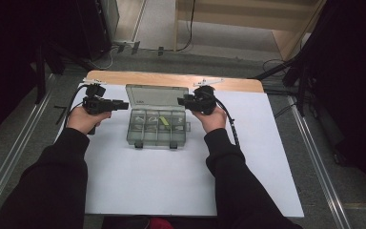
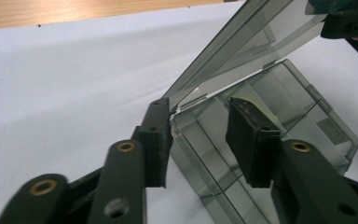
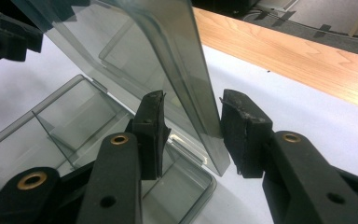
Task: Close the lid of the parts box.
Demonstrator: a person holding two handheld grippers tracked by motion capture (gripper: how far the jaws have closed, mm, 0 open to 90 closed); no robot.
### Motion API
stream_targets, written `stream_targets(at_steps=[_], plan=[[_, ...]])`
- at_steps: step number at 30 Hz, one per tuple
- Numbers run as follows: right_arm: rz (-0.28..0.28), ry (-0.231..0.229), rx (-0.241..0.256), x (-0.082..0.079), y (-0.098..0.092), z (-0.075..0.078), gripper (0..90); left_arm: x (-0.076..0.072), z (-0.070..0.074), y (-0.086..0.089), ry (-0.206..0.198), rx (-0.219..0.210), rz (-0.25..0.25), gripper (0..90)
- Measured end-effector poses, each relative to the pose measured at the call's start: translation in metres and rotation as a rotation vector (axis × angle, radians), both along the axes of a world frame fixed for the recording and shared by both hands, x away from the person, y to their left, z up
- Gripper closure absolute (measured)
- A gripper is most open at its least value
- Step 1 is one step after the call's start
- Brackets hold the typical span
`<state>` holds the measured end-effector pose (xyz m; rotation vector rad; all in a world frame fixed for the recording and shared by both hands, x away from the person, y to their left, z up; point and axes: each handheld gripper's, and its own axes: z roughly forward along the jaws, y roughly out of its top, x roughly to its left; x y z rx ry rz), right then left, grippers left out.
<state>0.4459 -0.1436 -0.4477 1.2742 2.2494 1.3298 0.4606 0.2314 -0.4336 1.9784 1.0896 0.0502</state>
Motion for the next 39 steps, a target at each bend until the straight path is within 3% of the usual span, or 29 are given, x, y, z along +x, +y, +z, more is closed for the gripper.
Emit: stream_targets(at_steps=[5,7,14,21,32,36,39], plan=[[0.003,-0.001,-0.002,-0.001,0.000,0.000,60.8,0.007,0.003,0.001,0.021,0.013,-0.003,86.6],[0.003,0.000,-0.002,-0.001,0.000,0.001,60.7,0.011,0.006,0.001,0.026,0.012,-0.009,89.7],[0.006,-0.003,-0.002,-0.001,0.001,0.000,60.2,0.025,0.023,-0.006,-0.010,0.041,-0.004,89.9],[0.005,-0.006,0.003,-0.001,0.001,0.000,59.2,0.034,0.043,-0.020,-0.052,0.039,-0.016,89.6],[0.005,-0.008,0.004,-0.001,0.002,-0.001,56.5,0.042,0.039,-0.036,-0.037,0.025,-0.043,89.4],[0.012,-0.007,0.001,-0.001,0.001,0.000,48.8,0.044,0.037,-0.036,-0.034,0.015,-0.039,89.4],[0.024,0.020,0.001,-0.001,-0.001,-0.001,41.9,0.044,0.037,-0.036,-0.034,0.015,-0.038,89.3]])
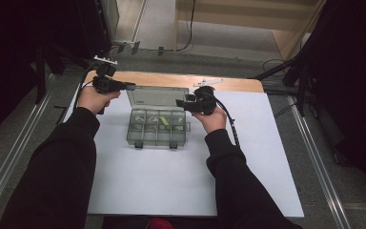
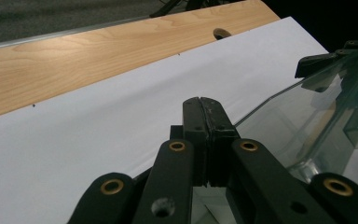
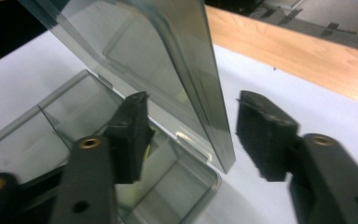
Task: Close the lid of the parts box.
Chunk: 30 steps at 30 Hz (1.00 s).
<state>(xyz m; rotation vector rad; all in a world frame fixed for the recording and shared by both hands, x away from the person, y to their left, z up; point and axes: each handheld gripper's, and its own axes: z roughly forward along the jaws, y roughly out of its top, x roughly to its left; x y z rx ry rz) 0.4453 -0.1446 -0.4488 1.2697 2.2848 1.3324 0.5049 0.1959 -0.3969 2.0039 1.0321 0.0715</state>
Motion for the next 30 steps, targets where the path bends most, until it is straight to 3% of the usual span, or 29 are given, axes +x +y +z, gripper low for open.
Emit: stream_targets(at_steps=[5,11,17,21,25,30], plan=[[0.009,0.011,0.003,-0.004,-0.006,0.002,39.1,0.000,0.000,-0.001,-0.005,0.000,0.001,89.4],[0.023,0.010,-0.007,-0.011,-0.019,0.008,46.4,-0.001,0.000,-0.001,-0.003,0.008,-0.001,89.3],[0.048,0.071,-0.006,-0.016,-0.032,0.012,73.8,-0.003,0.001,-0.001,-0.006,0.015,-0.008,89.3],[0.034,0.125,0.010,-0.011,-0.040,0.017,90.0,-0.004,0.003,-0.001,-0.009,0.008,-0.011,89.3],[0.019,0.155,0.032,-0.003,-0.042,0.026,90.0,-0.005,0.004,0.000,-0.011,0.008,-0.013,89.3],[-0.003,0.139,0.047,0.006,-0.039,0.040,90.0,-0.006,0.005,-0.001,-0.010,0.004,-0.021,89.3]])
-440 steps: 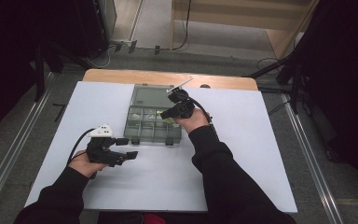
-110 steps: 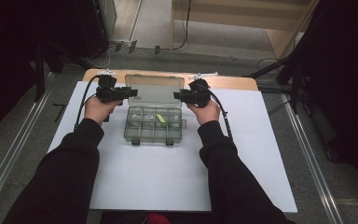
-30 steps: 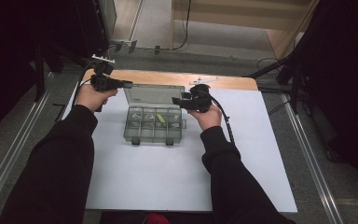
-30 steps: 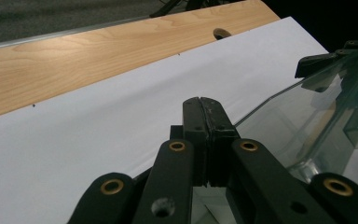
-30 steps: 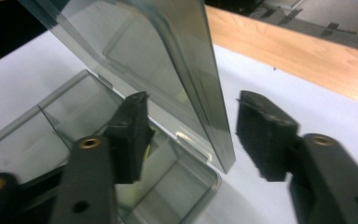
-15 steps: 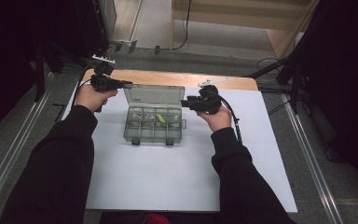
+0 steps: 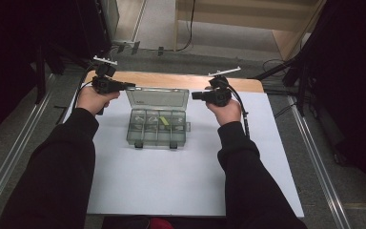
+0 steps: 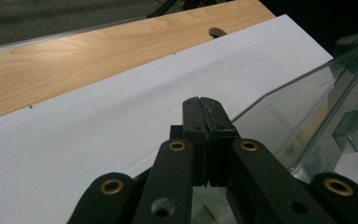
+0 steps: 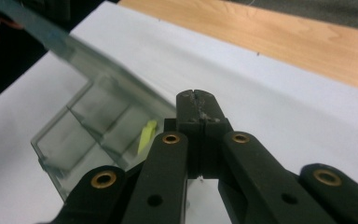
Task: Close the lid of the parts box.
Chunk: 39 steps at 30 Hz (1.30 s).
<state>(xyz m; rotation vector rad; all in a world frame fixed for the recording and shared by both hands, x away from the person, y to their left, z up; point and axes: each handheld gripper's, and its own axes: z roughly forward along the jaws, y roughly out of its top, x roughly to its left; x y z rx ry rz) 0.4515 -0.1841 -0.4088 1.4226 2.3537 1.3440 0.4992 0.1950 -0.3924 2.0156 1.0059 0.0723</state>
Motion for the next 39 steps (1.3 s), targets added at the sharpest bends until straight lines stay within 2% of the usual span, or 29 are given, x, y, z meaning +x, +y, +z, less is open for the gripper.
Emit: stream_targets(at_steps=[7,11,15,18,29,39], plan=[[0.007,0.001,-0.003,0.009,0.012,0.013,90.0,-0.002,0.002,0.000,-0.004,0.000,-0.005,89.2],[0.019,0.002,-0.005,0.011,0.019,0.017,90.0,-0.004,0.004,0.000,-0.006,0.009,-0.016,89.2],[0.038,0.012,-0.012,0.010,0.025,0.017,90.0,-0.007,0.004,0.000,-0.005,0.000,-0.021,89.1],[0.051,0.007,-0.018,0.009,0.028,0.017,90.0,-0.010,0.005,-0.002,-0.016,-0.006,-0.036,88.9],[0.091,0.017,-0.015,0.000,0.033,0.018,90.0,-0.018,0.005,-0.008,-0.014,-0.013,-0.079,88.9],[0.100,0.032,-0.003,-0.008,0.029,0.014,90.0,-0.028,0.004,-0.007,-0.012,-0.007,-0.103,88.8]])
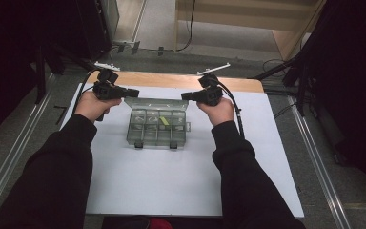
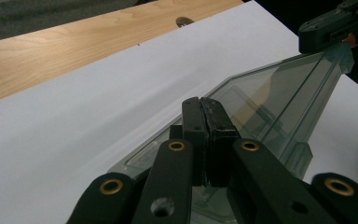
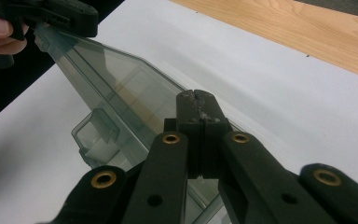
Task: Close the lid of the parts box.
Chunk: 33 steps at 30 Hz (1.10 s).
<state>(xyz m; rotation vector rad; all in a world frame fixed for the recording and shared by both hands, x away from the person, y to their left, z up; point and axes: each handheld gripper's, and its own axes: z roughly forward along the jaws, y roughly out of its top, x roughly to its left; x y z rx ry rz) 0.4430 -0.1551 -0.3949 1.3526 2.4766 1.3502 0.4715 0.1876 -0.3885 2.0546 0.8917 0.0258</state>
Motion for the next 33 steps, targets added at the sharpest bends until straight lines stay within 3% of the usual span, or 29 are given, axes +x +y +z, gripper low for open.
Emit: stream_targets(at_steps=[19,33], plan=[[0.050,0.012,-0.005,-0.016,0.007,-0.005,90.0,-0.020,-0.005,0.004,0.007,-0.015,-0.014,88.6],[0.081,0.017,0.004,-0.029,0.008,-0.012,90.0,-0.035,-0.009,0.002,-0.012,-0.005,-0.031,88.7]])
